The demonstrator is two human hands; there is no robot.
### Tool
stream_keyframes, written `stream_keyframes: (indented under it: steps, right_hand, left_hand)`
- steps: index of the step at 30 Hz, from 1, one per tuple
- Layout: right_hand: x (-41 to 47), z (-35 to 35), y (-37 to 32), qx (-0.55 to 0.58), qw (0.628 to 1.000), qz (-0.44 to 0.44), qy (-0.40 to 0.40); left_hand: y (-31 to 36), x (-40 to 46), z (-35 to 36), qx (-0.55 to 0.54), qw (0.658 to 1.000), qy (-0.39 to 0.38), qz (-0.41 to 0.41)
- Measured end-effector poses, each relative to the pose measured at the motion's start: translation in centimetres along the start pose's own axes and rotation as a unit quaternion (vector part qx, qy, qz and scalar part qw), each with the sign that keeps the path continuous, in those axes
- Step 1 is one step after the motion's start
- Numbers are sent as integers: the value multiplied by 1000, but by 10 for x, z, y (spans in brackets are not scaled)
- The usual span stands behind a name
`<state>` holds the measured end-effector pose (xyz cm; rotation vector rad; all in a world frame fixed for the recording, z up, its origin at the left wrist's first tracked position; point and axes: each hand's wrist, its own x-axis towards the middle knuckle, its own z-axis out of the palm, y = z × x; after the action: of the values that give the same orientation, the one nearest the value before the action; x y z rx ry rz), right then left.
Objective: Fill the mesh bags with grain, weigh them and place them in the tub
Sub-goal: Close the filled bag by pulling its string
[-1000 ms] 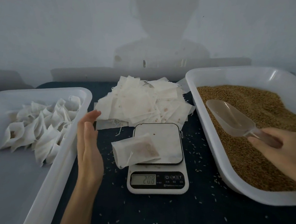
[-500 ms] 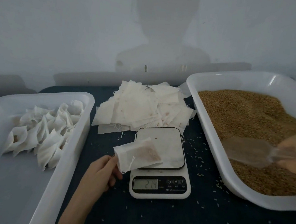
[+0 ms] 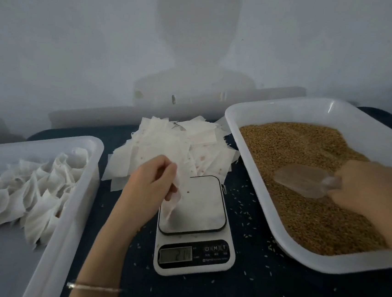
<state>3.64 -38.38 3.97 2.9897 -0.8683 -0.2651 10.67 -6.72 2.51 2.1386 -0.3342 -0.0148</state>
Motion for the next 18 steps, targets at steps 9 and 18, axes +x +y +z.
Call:
stream_keyframes:
  steps: [9,18]
  right_hand:
    - [11,-1,-25,21,997,-72,-16]
    - [-10,0,34,156,985,-79,1]
  left_hand:
    - [5,-2,16,18,999,-23,-31]
    - [13,4,8,44,999,22,10]
